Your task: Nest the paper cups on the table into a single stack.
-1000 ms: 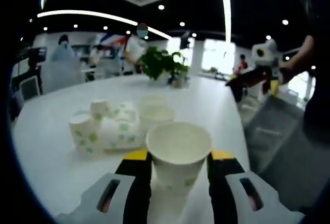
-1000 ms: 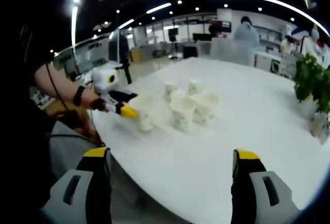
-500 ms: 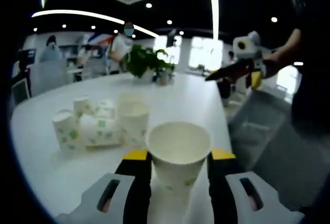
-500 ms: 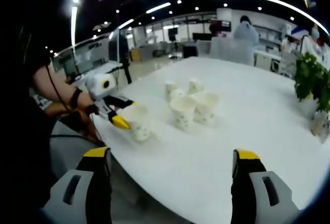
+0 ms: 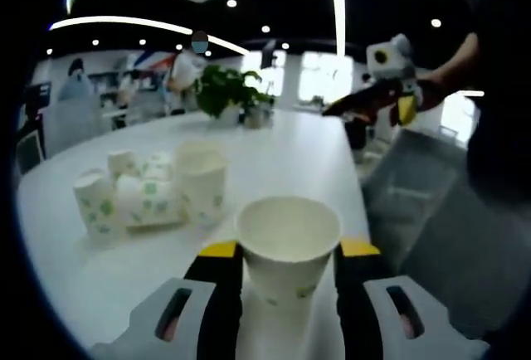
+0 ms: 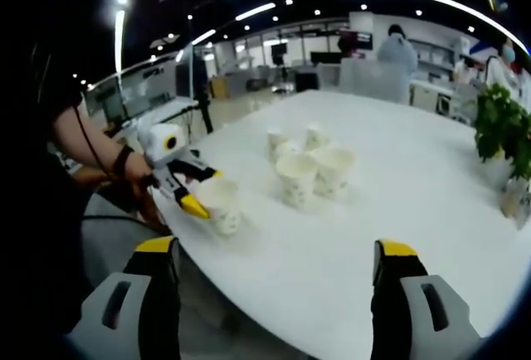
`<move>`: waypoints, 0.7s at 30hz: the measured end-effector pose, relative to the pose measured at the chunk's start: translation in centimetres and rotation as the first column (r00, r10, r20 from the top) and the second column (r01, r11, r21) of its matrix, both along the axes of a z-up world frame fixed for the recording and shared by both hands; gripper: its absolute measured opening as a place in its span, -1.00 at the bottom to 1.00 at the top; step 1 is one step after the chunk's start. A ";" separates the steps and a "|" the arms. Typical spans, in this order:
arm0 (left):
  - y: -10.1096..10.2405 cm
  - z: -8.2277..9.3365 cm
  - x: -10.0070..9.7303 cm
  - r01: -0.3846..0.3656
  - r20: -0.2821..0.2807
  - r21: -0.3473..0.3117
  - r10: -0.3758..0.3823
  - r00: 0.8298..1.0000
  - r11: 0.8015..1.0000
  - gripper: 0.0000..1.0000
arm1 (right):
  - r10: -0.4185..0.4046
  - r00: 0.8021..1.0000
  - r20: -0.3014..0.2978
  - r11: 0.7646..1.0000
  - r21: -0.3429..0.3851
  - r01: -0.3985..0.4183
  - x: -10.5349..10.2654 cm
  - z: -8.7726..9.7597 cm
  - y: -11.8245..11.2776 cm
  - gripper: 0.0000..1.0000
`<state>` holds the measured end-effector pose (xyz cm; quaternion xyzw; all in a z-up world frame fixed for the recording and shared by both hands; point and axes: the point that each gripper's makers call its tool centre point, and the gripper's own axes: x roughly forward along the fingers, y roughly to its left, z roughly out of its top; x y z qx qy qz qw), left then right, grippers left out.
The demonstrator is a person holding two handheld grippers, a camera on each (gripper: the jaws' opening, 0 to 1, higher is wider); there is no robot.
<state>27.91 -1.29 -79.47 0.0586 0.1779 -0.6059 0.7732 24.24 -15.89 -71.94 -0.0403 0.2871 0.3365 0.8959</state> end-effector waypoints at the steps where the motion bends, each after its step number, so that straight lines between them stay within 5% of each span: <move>1: 0.0 0.0 -0.1 -0.002 -0.005 -0.001 0.002 1.000 1.000 -0.16 | 0.000 1.000 0.000 1.000 0.000 0.000 0.0 0.0 0.0 0.90; 21: 0.1 -0.2 0.3 -0.009 -0.012 0.014 0.009 1.000 1.000 -0.05 | 0.008 1.000 -0.001 1.000 -0.004 -0.008 -0.3 0.1 -0.1 0.91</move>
